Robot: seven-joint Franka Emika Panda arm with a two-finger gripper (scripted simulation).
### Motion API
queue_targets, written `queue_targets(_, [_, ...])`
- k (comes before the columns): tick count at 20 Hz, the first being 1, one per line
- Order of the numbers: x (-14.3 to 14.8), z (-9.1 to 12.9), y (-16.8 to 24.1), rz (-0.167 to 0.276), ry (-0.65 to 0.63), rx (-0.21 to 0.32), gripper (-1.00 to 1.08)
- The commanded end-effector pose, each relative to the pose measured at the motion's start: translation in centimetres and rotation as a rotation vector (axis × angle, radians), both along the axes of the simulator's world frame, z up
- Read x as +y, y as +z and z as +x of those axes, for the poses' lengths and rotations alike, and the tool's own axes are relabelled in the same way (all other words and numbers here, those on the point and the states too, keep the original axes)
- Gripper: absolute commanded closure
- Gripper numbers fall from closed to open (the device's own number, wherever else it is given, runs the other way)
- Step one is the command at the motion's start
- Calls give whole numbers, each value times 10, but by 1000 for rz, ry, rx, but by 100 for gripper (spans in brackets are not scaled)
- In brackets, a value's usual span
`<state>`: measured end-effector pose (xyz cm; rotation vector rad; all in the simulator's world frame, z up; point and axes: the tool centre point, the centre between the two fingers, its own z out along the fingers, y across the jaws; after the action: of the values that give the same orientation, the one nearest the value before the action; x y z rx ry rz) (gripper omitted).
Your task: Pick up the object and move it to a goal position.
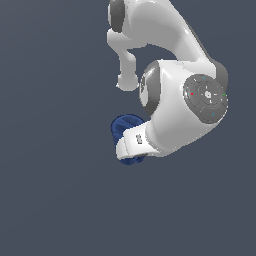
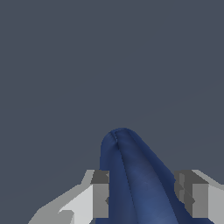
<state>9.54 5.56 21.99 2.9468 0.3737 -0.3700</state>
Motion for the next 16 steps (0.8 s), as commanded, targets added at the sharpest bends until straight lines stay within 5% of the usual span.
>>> queue_targets(1, [-1,-1,-4,0,0,0,-20])
queue_targets(13, [-5,-6,-27,0,0,0,-20])
queue_targets(14, [-5,-6,-27,0,0,0,108])
queue_targets(16, [-5,-6,-27,0,0,0,108])
